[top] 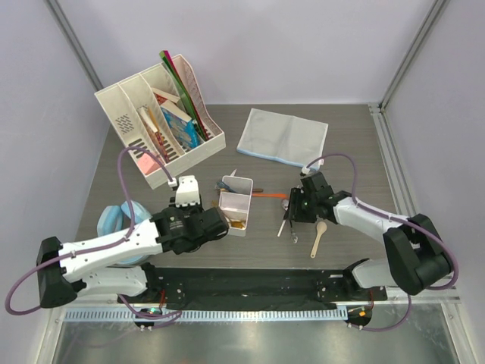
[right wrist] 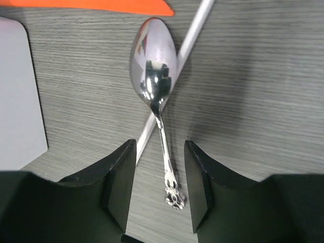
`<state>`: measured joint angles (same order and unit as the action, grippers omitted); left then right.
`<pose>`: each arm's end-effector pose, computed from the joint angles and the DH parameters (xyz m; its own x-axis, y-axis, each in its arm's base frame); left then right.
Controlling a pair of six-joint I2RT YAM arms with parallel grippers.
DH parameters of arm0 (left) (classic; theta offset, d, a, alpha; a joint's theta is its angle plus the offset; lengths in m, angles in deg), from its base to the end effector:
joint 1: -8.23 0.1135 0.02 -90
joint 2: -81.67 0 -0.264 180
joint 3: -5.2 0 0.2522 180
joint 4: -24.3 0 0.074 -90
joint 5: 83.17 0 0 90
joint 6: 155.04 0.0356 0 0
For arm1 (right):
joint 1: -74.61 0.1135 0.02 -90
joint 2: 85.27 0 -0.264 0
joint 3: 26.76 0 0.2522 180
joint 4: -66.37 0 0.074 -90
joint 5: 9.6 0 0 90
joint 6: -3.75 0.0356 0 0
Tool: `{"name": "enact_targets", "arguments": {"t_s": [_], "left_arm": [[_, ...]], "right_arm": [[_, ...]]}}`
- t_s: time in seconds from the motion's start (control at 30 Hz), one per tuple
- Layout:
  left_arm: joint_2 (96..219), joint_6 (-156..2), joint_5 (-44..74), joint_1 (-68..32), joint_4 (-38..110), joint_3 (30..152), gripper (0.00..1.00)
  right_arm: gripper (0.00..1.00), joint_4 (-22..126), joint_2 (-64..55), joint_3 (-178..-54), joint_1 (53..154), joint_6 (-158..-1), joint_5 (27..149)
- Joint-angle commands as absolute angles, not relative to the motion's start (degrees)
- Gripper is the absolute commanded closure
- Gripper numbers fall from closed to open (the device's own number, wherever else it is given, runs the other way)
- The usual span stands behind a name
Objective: Sort the eating utensils into containers
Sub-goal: Pick up the spoon from the center of the board.
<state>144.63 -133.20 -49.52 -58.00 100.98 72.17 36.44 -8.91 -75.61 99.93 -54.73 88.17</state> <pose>0.0995 -0.1523 0.2768 -0.5211 -0.0930 -0.8484 -0.2057 0.9784 0.0191 0.2151 0.1071 0.1615 -0.9054 0.1447 -0.3992 -0.0190 0.9254 0.3785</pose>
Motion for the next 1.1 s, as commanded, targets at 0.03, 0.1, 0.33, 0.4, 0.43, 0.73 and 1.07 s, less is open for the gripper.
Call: {"name": "enact_targets", "arguments": {"t_s": [0.03, 0.1, 0.33, 0.4, 0.43, 0.73, 1.07], "left_arm": [[145.6, -130.8, -50.3, -57.9, 96.6, 71.9, 0.61], [146.5, -130.6, -50.2, -57.9, 96.4, 72.0, 0.61], [148.5, -129.7, -48.6, -57.9, 94.1, 72.1, 0.61], [148.8, -129.4, -48.5, -57.9, 93.8, 72.2, 0.61], [149.1, -129.3, -48.5, -57.9, 93.9, 72.6, 0.61], [150.8, -127.4, -48.6, -57.9, 92.4, 73.6, 0.61], [149.2, -129.4, -49.1, -55.9, 92.8, 72.0, 0.60]], "right_arm": [[0.51, 40.1, -4.8, -78.2, 101.4, -55.2, 82.9], [0.51, 41.1, -4.1, -78.0, 101.4, -54.7, 81.4], [0.61, 42.4, 0.4, -79.5, 101.5, -55.1, 79.1], [0.90, 41.6, 2.1, -80.7, 101.5, -55.5, 79.0], [0.93, 41.1, 2.4, -80.9, 101.4, -55.5, 79.0], [0.99, 36.1, -5.3, -81.2, 101.5, -57.0, 75.4], [0.99, 32.7, -20.0, -82.0, 102.5, -59.2, 81.4]]}}
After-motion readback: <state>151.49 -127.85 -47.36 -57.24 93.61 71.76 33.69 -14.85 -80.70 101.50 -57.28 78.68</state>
